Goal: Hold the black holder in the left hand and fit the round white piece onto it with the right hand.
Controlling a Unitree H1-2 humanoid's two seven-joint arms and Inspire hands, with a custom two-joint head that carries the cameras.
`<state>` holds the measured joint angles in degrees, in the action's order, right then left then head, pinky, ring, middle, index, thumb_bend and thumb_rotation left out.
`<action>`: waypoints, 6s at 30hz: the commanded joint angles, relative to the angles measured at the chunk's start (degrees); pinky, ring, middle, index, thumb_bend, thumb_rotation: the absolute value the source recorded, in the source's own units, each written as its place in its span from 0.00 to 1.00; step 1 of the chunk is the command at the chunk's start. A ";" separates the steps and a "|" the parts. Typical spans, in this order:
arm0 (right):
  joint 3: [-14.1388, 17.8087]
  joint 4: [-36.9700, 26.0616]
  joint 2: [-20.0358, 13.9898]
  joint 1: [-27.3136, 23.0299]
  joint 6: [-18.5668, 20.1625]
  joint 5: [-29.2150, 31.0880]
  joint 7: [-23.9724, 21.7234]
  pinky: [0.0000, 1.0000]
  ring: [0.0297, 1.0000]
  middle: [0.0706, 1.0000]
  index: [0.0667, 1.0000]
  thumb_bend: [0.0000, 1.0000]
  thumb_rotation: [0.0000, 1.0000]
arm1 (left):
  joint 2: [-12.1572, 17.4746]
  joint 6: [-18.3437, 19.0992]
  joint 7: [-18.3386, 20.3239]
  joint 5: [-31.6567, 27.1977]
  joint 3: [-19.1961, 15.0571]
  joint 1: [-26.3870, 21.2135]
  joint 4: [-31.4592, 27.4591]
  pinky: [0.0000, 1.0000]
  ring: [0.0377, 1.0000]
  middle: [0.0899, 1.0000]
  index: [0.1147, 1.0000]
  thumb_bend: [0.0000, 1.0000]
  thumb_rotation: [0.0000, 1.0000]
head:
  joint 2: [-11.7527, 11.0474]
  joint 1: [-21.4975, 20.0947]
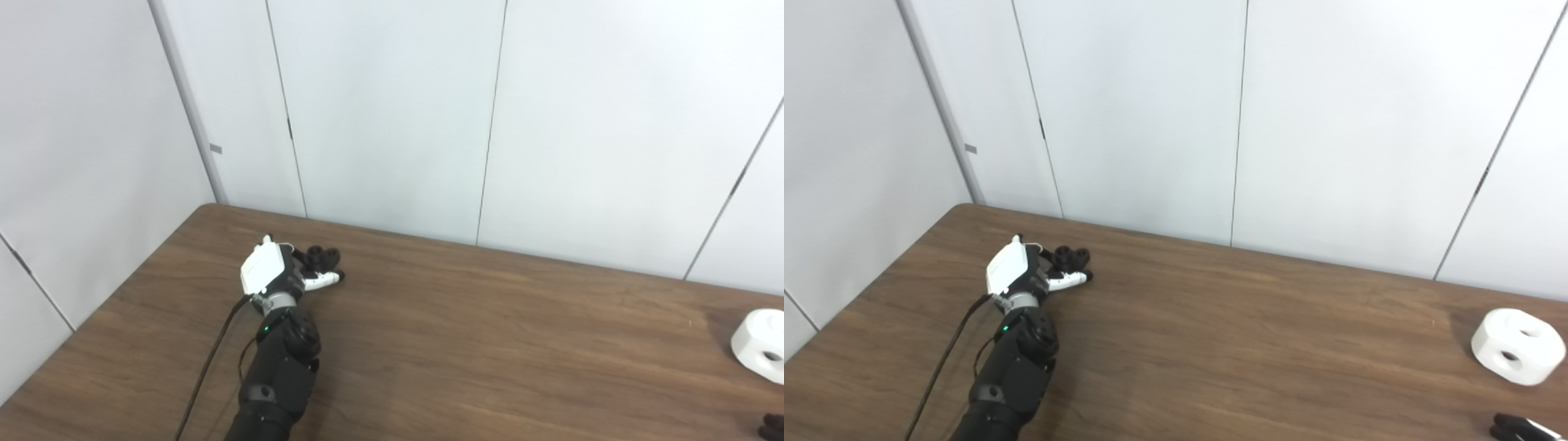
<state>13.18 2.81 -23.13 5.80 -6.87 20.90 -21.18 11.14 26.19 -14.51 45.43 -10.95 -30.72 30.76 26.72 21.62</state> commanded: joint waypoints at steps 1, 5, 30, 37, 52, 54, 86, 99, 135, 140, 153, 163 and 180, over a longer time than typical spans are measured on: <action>-0.16 0.47 -0.92 0.87 0.51 0.18 -0.73 0.68 0.79 0.77 0.68 1.00 0.51 | -0.60 0.72 2.26 0.99 0.38 0.73 -0.04 1.00 1.00 1.00 0.42 0.53 0.07 | 0.04 0.04; -0.12 0.20 -0.91 0.91 0.84 0.71 -0.92 0.66 0.78 0.76 0.67 1.00 0.50 | -0.79 0.72 2.61 2.19 0.21 0.93 0.03 1.00 1.00 1.00 0.42 0.52 0.07 | 0.13 0.05; -0.30 0.31 -0.54 0.65 0.35 0.32 -0.53 0.58 0.73 0.72 0.63 1.00 0.51 | 0.04 0.70 1.31 -0.47 3.47 4.58 -3.22 1.00 1.00 0.89 0.41 0.52 0.05 | 0.28 -3.28; -0.69 -0.71 0.35 -0.04 0.47 -1.05 0.84 0.47 0.63 0.64 0.57 1.00 0.49 | 1.28 0.27 0.18 -3.31 6.41 5.64 -4.31 1.00 1.00 0.90 0.41 0.52 0.05 | 0.07 -4.83; -0.04 -3.77 0.54 -1.91 0.81 -4.43 4.77 0.43 0.62 0.64 0.55 1.00 0.51 | 1.66 -4.51 -2.33 -8.55 13.23 9.82 -8.34 1.00 1.00 0.91 0.41 0.52 0.05 | -0.32 -6.77; 0.23 -4.40 0.49 -2.31 1.24 -5.65 5.97 0.43 0.62 0.64 0.55 1.00 0.53 | 1.28 -5.35 -3.05 -8.61 13.98 10.85 -9.30 1.00 1.00 0.91 0.41 0.52 0.05 | -0.36 -6.93; 1.75 -10.86 -5.60 -13.85 10.22 -31.11 17.16 1.00 1.00 0.98 0.79 0.99 0.44 | -1.00 -11.76 -1.57 -3.68 24.87 24.14 -29.57 1.00 1.00 0.90 0.41 0.52 0.05 | 0.85 -21.71; 3.19 6.09 -10.02 -17.48 -0.59 -29.10 18.34 1.00 1.00 1.00 0.87 0.86 0.15 | -1.58 -13.94 2.65 -1.88 28.22 28.54 -34.38 1.00 1.00 0.90 0.41 0.52 0.05 | 2.09 -24.18; -10.52 -11.80 -1.64 -25.95 30.17 -48.53 20.59 0.91 1.00 1.00 0.81 1.00 0.59 | -0.28 -21.19 7.82 -4.93 29.75 28.89 -30.66 1.00 1.00 0.92 0.41 0.52 0.04 | -0.47 -51.27; -11.67 -11.08 -1.65 -26.66 31.85 -49.37 19.85 0.92 1.00 1.00 0.82 1.00 0.59 | -0.16 -22.17 8.10 -5.42 28.81 28.85 -30.30 1.00 1.00 0.93 0.41 0.52 0.04 | -0.49 -52.38; -11.49 -4.34 -3.93 -27.74 29.20 -48.33 19.80 0.94 1.00 1.00 0.81 1.00 0.57 | 0.09 -24.34 8.19 -6.34 27.30 28.41 -28.73 1.00 1.00 0.94 0.41 0.52 0.04 | -1.55 -54.70; -10.58 0.98 -7.50 -28.59 23.30 -43.98 18.31 0.93 1.00 1.00 0.83 1.00 0.56 | 0.16 -25.56 7.56 -6.84 26.50 28.20 -27.71 1.00 1.00 0.94 0.41 0.51 0.04 | -2.42 -54.75; -10.71 5.14 -10.19 -31.08 23.84 -42.23 15.58 0.94 1.00 1.00 0.88 1.00 0.46 | -0.08 -25.69 7.58 -6.78 25.85 28.14 -27.62 1.00 1.00 0.95 0.41 0.51 0.04 | -2.96 -54.92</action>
<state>1.74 8.94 -31.00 -22.03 17.64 -21.55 -5.66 9.95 1.33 -5.83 38.25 15.08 -4.40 -0.20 23.73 -33.31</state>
